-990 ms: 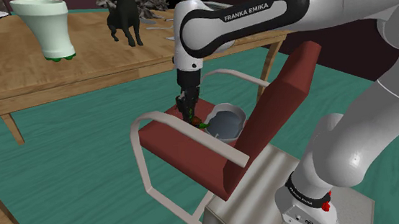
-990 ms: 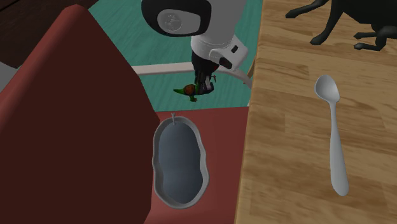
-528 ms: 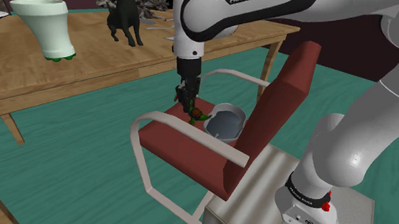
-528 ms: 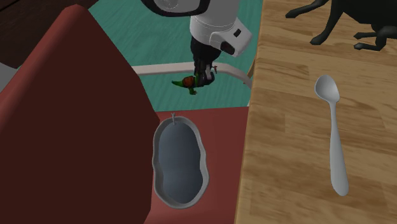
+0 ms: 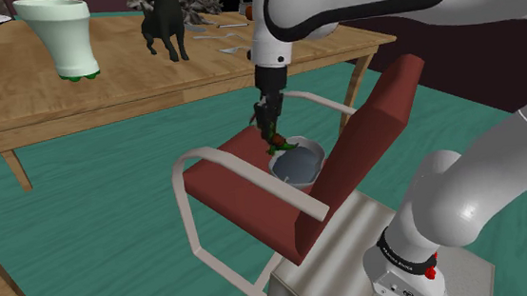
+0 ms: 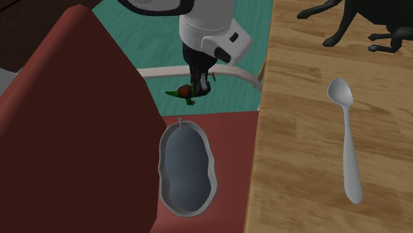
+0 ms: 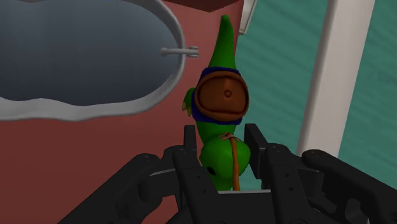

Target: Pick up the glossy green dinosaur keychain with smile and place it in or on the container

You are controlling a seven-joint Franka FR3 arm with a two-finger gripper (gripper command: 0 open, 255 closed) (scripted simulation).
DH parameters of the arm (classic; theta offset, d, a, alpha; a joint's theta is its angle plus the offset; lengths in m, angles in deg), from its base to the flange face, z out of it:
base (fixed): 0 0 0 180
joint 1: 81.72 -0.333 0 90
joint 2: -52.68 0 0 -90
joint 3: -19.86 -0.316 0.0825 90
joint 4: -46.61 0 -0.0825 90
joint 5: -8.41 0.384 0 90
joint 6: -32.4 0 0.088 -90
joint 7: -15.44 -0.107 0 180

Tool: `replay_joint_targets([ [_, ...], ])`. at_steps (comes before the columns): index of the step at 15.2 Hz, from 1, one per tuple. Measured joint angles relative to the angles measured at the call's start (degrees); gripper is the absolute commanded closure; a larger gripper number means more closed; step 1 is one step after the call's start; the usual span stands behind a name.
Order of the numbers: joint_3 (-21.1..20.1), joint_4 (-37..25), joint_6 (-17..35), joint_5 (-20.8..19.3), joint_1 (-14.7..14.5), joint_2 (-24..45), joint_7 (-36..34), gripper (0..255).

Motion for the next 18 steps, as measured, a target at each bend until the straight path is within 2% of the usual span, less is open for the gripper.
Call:
replay_joint_targets([
  [7,5.73,8.40,-3.23,-3.62,3.39,-10.51,7.36,255],
  [10,8.54,9.76,-5.39,-5.87,5.11,-13.98,10.69,255],
  [12,10.44,11.47,-3.99,-7.49,6.37,-16.59,12.97,255],
  [18,11.79,16.52,-1.12,-8.92,7.33,-18.42,14.66,255],
])
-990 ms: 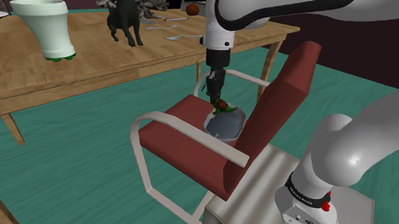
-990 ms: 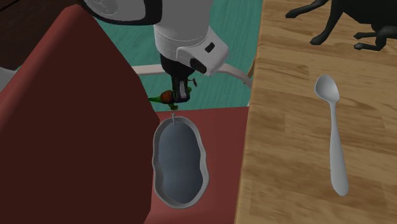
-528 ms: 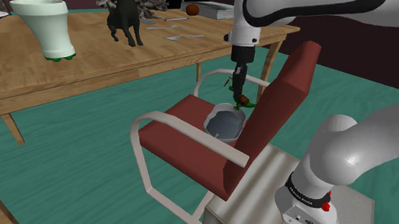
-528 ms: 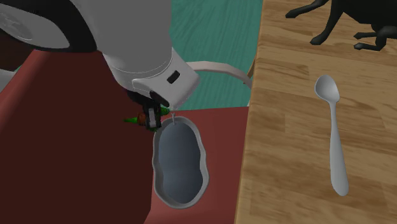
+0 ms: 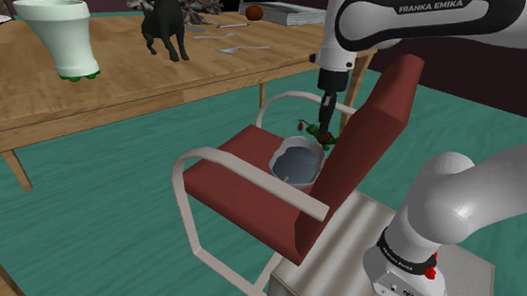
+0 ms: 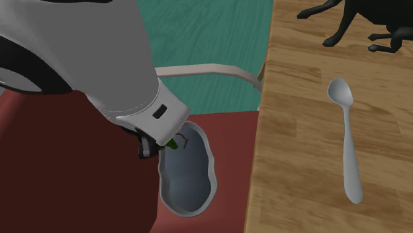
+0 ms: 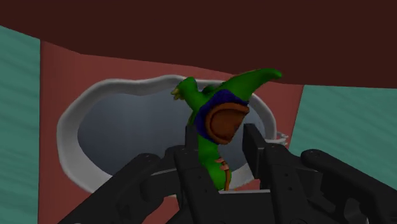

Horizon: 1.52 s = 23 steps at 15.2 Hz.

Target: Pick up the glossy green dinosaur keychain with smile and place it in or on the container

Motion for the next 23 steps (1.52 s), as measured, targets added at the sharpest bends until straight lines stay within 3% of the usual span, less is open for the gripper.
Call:
replay_joint_targets([
  [5,0.28,3.66,1.48,-0.22,0.12,0.35,0.38,255],
  [6,0.28,3.67,1.49,-0.22,0.12,0.35,0.38,0],
  [8,-0.02,5.26,3.35,0.25,0.42,-0.30,-0.86,0],
  [12,-2.30,7.72,17.76,3.29,2.64,-5.15,-10.37,0],
  [23,-3.36,9.39,22.91,4.62,3.02,-7.73,-14.67,0],
])
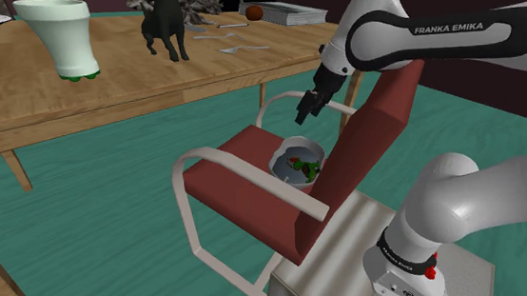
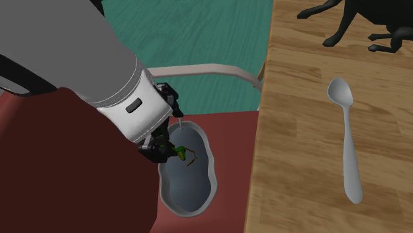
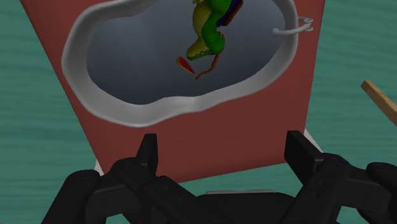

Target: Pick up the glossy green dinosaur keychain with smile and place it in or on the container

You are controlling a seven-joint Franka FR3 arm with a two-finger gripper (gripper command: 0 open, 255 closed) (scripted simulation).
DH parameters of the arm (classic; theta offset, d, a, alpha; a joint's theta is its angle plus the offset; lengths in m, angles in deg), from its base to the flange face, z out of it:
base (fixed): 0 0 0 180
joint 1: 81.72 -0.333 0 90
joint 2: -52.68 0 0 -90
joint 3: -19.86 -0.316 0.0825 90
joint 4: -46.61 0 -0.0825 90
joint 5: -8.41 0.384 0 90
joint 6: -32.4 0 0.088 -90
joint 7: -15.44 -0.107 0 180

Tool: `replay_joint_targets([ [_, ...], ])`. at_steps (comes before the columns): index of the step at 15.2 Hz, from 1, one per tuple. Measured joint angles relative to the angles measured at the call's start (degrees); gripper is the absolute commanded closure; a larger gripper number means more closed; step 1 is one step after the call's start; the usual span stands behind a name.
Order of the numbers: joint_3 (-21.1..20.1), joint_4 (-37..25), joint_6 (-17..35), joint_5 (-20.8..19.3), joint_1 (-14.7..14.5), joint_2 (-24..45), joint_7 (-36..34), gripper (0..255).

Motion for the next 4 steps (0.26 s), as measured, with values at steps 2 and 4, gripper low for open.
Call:
replay_joint_targets([
  [2,-0.06,0.07,0.71,0.11,0.10,-0.13,-0.68,0],
  [4,-0.09,0.52,2.23,0.50,-0.11,-0.85,-0.84,0],
])
